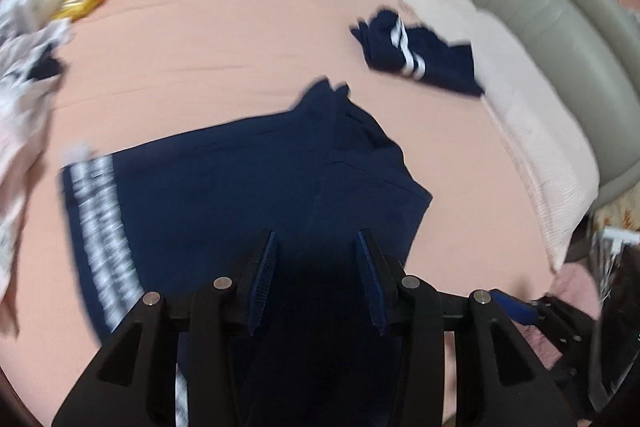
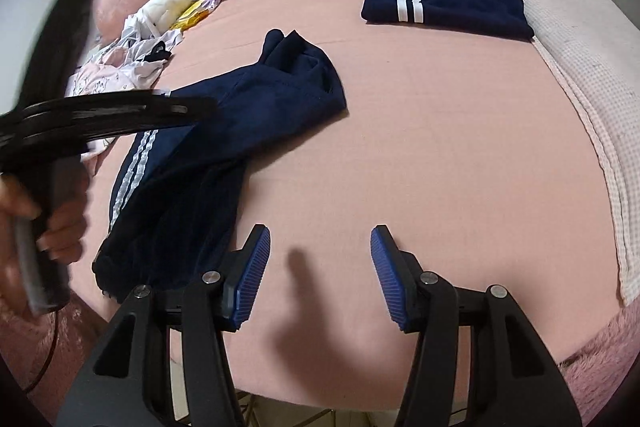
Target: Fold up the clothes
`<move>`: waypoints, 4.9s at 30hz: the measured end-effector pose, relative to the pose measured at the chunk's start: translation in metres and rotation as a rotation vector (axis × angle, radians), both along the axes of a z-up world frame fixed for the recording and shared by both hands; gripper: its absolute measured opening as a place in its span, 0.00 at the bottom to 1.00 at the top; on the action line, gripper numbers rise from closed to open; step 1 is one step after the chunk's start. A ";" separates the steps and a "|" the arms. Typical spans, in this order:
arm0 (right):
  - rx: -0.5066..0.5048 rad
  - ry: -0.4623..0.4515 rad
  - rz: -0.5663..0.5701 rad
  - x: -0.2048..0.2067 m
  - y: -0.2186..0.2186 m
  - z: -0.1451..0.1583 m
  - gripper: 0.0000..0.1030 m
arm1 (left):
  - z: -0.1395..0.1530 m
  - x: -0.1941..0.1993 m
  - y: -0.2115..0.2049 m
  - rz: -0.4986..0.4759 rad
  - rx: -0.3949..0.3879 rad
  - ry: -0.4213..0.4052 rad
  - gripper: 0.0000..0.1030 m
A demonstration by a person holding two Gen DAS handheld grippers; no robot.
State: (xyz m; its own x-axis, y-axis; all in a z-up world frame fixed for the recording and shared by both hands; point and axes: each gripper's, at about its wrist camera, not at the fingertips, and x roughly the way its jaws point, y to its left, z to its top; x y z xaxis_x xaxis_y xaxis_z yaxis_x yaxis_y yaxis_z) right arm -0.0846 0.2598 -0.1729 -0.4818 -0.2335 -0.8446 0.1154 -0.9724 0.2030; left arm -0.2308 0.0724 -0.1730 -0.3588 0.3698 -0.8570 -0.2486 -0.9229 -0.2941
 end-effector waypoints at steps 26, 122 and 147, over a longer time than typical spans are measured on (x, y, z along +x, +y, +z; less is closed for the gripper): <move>0.081 0.028 0.094 -0.077 -0.023 0.020 0.53 | 0.001 0.011 -0.176 0.338 0.012 0.066 0.05; 0.410 0.017 0.105 -0.196 -0.087 -0.005 0.53 | -0.009 -0.011 -0.190 0.354 0.055 0.060 0.20; -0.035 -0.112 0.192 0.012 -0.055 -0.010 0.55 | -0.004 0.157 -0.145 0.265 0.421 -0.117 0.23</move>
State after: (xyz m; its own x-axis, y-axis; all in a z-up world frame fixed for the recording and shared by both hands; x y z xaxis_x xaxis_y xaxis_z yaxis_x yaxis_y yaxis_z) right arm -0.0723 0.2053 -0.1826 -0.3292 -0.3421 -0.8801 0.2721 -0.9269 0.2585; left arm -0.0737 -0.0729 -0.1765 -0.3974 0.6011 -0.6933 0.0347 -0.7452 -0.6660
